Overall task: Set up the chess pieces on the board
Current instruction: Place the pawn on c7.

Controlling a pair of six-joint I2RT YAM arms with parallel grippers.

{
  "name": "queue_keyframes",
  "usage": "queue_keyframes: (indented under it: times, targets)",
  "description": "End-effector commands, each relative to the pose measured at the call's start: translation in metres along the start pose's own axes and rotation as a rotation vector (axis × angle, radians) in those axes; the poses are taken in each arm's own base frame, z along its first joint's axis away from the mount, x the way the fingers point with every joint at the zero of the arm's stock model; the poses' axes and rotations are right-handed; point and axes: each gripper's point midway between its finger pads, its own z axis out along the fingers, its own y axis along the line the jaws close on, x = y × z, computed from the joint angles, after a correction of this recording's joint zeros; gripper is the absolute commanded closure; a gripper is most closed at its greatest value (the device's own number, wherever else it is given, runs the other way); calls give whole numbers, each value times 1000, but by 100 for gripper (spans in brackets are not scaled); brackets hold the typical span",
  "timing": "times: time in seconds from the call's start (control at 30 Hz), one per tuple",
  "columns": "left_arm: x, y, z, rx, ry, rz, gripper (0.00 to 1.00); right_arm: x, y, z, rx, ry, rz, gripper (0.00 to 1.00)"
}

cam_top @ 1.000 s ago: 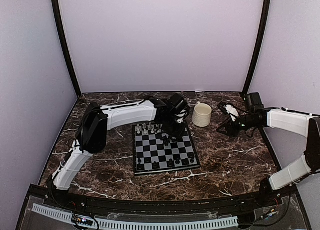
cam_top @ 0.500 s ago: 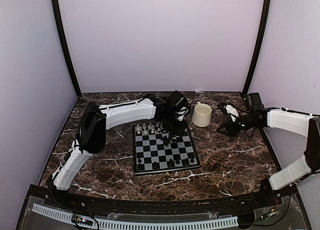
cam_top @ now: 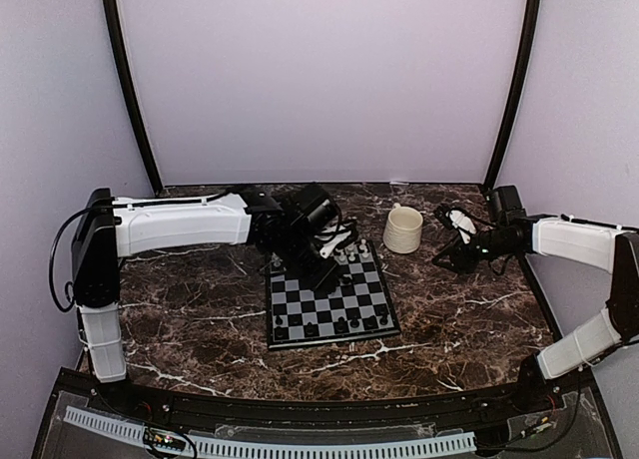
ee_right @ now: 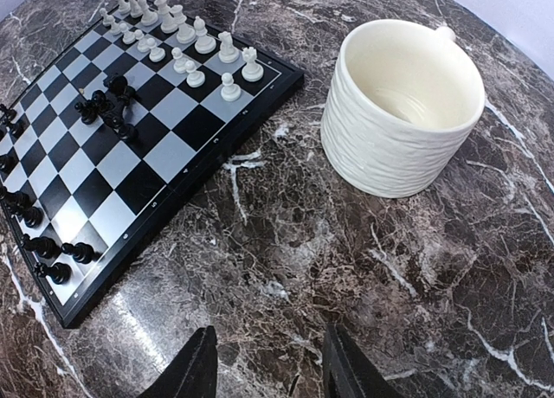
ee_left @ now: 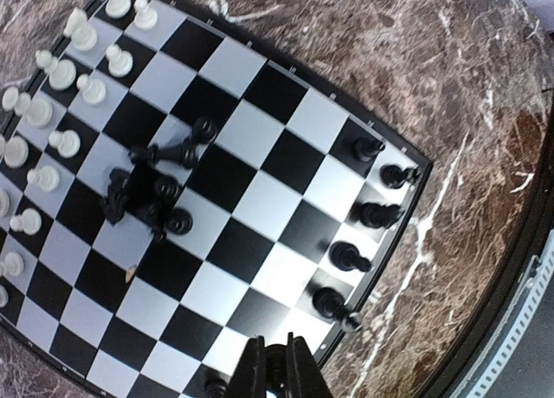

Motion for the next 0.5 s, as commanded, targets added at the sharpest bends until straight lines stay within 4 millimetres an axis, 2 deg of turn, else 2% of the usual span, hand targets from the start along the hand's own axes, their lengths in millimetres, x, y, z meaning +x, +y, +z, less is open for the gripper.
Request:
queue_keyframes:
  times: [0.0,0.23,0.47]
  targets:
    - [30,10,2,-19,34,-3,97,0,-1,2,-8,-10,-6,57]
    - [53,14,19,-17,91,-13,97,-1,-1,2,-9,-11,-4,58]
    - [63,21,31,-43,138,-2,97,-2,-1,0,-3,-14,-8,57]
